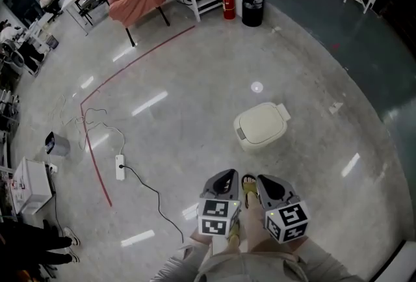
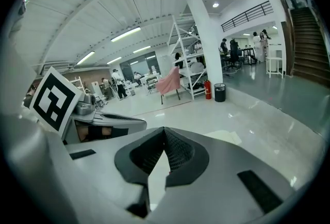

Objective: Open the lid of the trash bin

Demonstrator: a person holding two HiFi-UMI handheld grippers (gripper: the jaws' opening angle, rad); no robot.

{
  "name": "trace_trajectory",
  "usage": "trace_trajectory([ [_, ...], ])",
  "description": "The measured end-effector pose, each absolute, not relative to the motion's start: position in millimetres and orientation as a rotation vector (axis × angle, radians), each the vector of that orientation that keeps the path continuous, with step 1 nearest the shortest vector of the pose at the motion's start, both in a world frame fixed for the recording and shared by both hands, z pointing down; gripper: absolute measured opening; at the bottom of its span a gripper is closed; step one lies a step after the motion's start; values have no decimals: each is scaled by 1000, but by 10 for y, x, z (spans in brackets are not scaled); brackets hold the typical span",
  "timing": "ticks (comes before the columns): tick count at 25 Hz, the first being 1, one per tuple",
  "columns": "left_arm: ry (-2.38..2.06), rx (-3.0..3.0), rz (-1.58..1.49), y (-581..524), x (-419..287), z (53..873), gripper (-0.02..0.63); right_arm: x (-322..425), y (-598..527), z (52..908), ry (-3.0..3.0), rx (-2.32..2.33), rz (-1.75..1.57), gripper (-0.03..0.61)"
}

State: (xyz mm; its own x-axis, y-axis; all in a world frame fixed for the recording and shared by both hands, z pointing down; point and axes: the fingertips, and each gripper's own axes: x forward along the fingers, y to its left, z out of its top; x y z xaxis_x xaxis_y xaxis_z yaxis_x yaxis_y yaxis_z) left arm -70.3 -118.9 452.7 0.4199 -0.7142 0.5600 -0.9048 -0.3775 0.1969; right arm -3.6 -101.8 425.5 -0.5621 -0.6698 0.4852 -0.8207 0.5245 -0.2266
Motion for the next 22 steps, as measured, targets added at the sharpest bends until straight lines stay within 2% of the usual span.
trace_trajectory([
  [22,-1317,2100,655,-2268,-549,6000,5,57,-1932,5589,-2262,1193,737,-2],
])
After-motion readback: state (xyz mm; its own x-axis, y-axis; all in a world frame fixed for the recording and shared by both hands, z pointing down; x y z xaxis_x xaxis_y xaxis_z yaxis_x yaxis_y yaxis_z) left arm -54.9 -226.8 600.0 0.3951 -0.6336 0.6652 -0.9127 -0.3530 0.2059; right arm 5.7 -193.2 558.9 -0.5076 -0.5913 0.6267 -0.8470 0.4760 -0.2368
